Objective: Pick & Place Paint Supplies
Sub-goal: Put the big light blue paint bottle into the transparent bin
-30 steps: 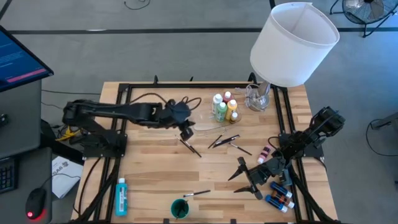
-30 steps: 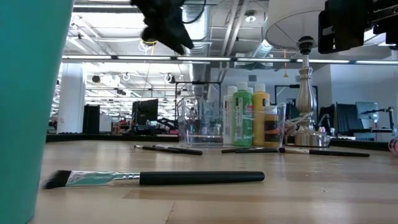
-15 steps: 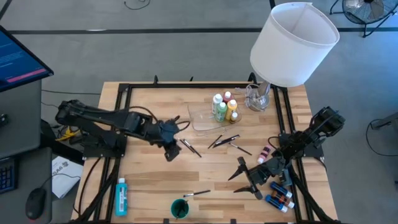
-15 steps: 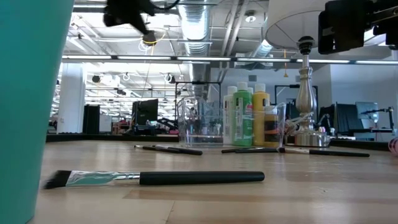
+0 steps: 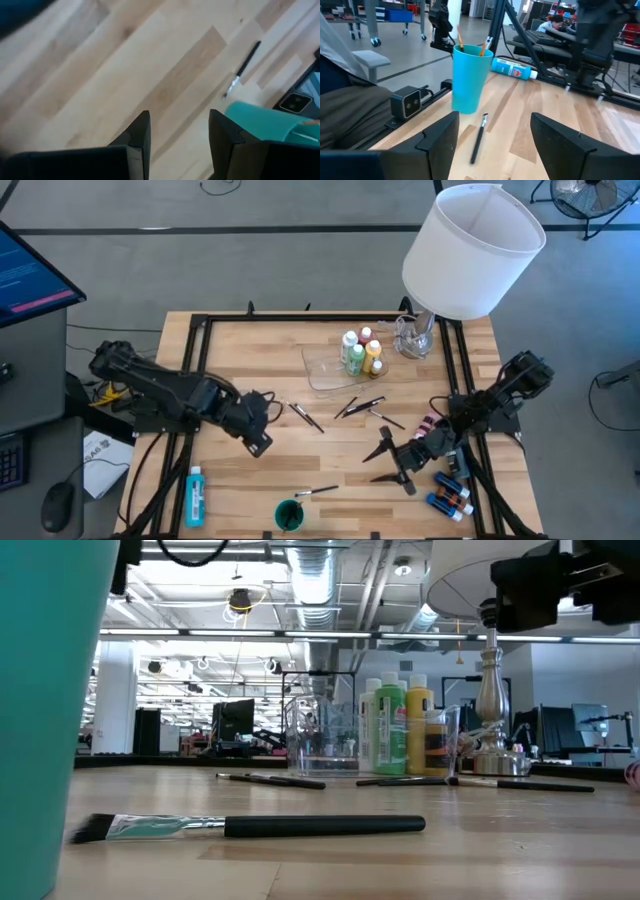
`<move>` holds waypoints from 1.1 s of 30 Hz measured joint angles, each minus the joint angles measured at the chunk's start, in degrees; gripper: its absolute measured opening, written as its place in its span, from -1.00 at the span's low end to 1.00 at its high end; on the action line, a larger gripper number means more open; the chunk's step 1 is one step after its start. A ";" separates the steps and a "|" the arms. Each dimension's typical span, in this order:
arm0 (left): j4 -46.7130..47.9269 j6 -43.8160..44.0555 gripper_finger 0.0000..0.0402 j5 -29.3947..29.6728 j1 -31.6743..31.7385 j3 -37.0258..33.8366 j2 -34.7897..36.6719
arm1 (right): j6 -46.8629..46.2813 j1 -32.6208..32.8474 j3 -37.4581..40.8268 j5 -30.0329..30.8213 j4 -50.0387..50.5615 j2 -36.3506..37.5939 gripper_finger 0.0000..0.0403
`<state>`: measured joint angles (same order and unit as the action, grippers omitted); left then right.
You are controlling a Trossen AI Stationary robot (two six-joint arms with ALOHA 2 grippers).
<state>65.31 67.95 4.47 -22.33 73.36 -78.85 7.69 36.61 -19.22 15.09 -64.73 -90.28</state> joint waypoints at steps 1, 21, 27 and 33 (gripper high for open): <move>0.07 1.07 -0.53 -0.20 -0.65 0.00 0.00 | 0.18 -0.28 0.00 0.00 0.00 0.00 0.19; 0.45 28.41 -0.53 -1.82 -15.06 0.00 -0.04 | 3.44 -5.96 0.00 -0.09 1.33 0.00 0.19; 0.56 38.97 -0.53 -5.88 -19.57 0.00 -0.48 | 3.43 -7.76 0.00 -0.07 1.96 0.00 0.19; 1.45 45.08 -0.53 -13.62 -21.45 0.00 -4.49 | 4.76 -9.67 0.00 -0.13 1.46 0.00 0.19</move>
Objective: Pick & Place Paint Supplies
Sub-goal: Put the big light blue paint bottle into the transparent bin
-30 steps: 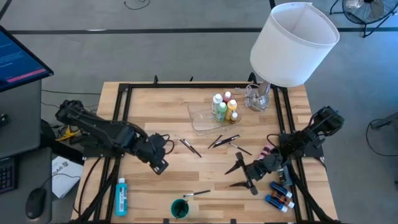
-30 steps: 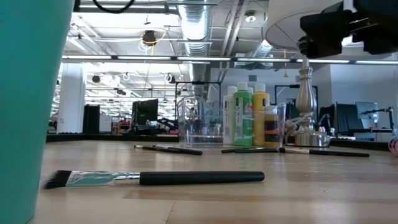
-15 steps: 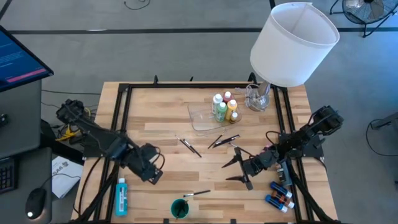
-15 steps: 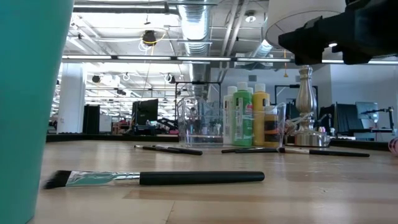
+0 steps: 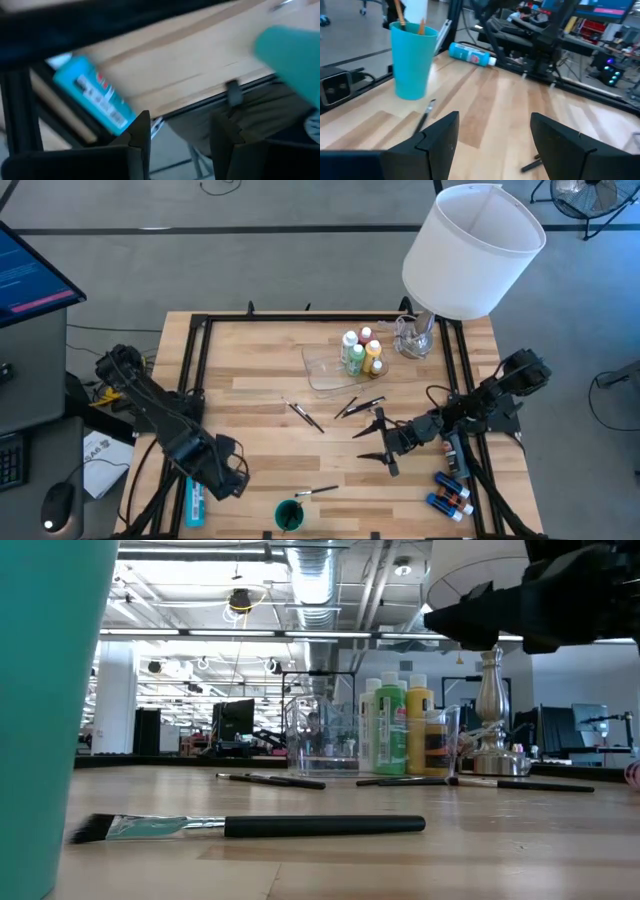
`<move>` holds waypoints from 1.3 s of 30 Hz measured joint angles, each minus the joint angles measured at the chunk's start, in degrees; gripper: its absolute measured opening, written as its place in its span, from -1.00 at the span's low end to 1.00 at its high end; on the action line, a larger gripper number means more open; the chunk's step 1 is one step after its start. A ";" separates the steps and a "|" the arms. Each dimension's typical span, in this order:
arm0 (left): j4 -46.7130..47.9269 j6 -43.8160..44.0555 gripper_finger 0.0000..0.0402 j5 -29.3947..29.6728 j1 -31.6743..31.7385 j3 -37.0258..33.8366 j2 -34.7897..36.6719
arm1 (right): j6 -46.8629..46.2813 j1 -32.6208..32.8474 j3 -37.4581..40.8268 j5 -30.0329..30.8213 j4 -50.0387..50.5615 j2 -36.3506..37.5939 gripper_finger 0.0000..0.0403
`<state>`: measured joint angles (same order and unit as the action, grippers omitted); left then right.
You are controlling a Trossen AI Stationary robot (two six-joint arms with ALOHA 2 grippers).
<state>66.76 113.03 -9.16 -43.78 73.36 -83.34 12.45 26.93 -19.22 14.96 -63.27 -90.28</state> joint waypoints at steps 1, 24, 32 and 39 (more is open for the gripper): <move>-0.04 0.61 -0.53 -1.60 -0.17 0.00 -0.96 | 0.02 -0.36 0.00 0.02 -0.26 0.00 0.19; -0.07 6.87 -0.51 -14.08 -4.79 -0.06 -14.37 | 2.73 -6.60 -0.02 -6.68 -0.67 0.01 0.19; -2.95 8.99 -0.15 -15.07 -5.87 -7.07 -13.42 | 2.54 -6.40 -0.02 -7.74 -0.67 0.00 0.19; -11.15 9.37 0.08 -15.17 -5.89 -16.12 -9.96 | 2.35 -6.38 -0.03 -7.79 -1.01 0.00 0.19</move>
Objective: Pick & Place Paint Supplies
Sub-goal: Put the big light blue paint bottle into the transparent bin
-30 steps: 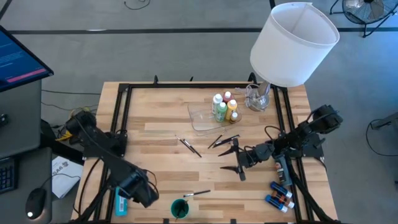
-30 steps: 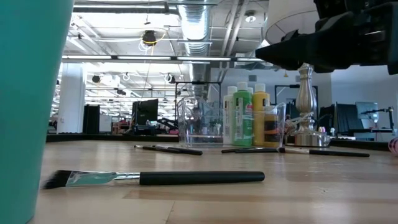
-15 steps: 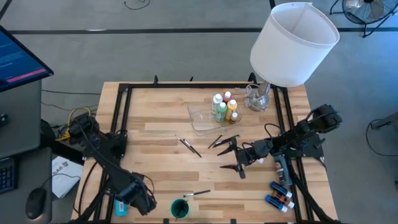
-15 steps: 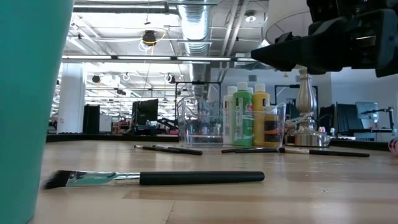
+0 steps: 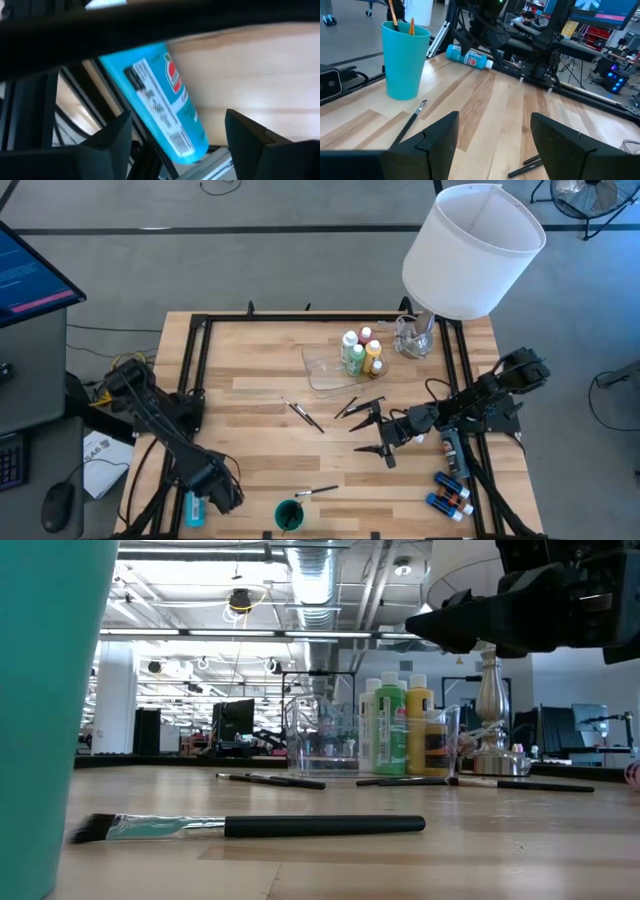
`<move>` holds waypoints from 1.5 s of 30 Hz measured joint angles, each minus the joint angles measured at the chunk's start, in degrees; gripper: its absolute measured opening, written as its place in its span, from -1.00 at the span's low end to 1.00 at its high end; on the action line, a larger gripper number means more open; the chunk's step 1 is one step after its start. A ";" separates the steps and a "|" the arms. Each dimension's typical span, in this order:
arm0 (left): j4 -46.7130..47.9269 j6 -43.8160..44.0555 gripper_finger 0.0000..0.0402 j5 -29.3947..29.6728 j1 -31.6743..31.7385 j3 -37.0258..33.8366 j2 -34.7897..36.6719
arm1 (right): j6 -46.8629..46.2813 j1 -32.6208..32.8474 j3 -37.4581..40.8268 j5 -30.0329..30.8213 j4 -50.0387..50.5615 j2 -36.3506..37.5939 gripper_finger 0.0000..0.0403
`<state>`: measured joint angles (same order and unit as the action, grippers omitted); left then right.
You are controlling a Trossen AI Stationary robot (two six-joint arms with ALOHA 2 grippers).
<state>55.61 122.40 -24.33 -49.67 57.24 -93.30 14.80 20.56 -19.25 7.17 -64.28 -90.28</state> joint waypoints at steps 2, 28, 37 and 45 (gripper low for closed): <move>-2.10 0.98 0.11 0.41 -0.31 -2.48 1.28 | -0.41 0.00 -0.02 -0.02 -0.03 0.02 0.19; -23.37 -3.87 -0.06 -5.39 3.21 -18.53 6.81 | -1.34 1.18 -0.02 0.01 -0.52 0.00 0.19; -23.32 -8.28 -0.07 -6.16 8.06 -21.75 10.24 | -1.34 1.22 -0.02 0.01 -0.14 0.00 0.19; -23.82 -7.79 -0.07 -7.51 8.09 -22.96 10.61 | -1.32 1.18 -0.02 0.03 0.58 0.00 0.19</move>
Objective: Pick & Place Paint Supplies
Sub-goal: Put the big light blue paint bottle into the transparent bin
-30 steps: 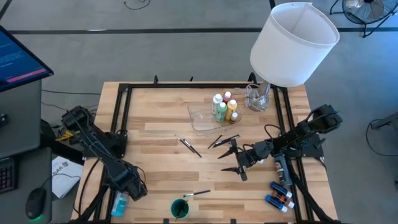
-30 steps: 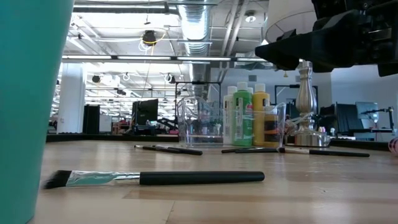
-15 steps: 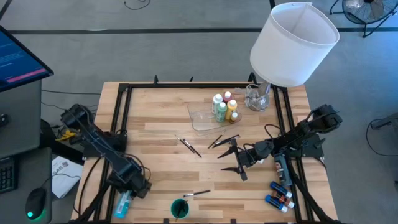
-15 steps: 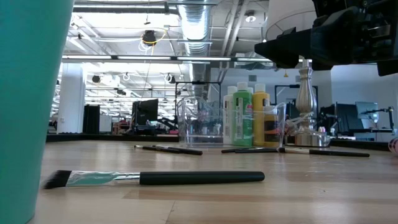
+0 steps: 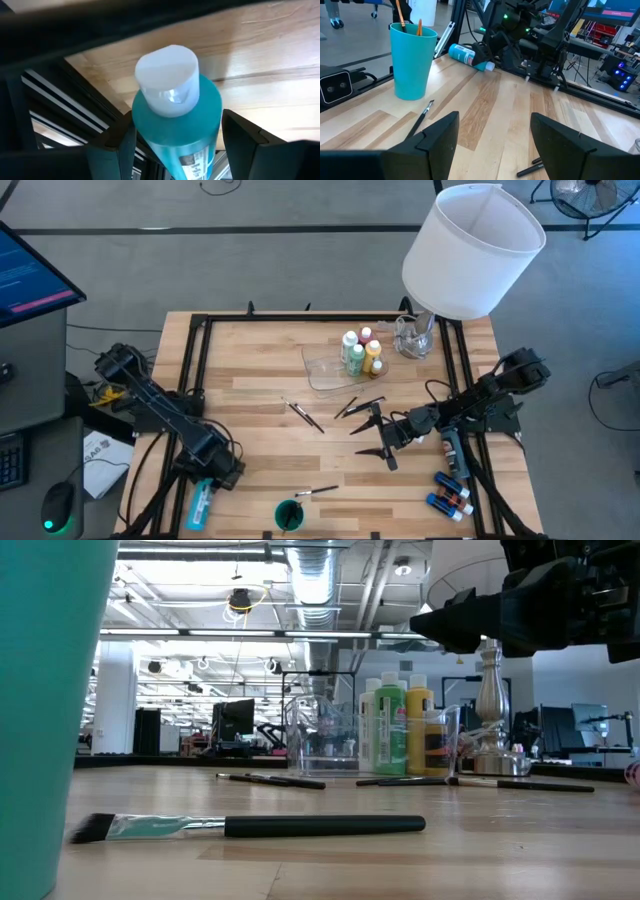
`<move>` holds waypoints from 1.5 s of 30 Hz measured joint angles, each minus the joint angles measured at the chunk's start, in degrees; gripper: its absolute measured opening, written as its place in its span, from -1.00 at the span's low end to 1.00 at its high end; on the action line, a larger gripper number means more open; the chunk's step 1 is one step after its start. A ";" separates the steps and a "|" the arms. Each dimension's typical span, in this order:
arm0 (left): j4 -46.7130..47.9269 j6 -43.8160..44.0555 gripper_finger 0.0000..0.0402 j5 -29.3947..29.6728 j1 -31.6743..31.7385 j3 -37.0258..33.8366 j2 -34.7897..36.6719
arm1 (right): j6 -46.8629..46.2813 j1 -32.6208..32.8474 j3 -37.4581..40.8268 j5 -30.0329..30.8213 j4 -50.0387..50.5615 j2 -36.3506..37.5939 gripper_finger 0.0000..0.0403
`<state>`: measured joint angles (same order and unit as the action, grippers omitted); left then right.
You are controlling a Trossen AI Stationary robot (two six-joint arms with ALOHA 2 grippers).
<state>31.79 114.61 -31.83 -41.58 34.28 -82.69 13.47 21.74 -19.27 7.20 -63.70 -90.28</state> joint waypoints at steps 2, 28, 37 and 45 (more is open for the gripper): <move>-0.14 0.39 -0.07 -0.02 -0.04 0.00 -0.01 | 0.00 0.00 0.00 -0.02 -0.02 0.00 0.19; -1.51 2.87 -0.07 0.35 -2.13 -0.02 -0.29 | -1.51 0.79 0.00 0.04 0.00 0.00 0.19; -1.84 2.79 -0.07 0.44 -2.16 -0.04 -0.29 | -2.16 1.23 0.00 0.04 0.02 0.00 0.19; -2.32 2.77 -0.07 1.09 -2.16 -0.04 -0.95 | -2.06 1.93 0.00 0.01 0.08 0.01 0.19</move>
<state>29.47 117.38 -30.75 -43.75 34.24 -83.63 11.41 23.67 -19.27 7.21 -63.62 -90.27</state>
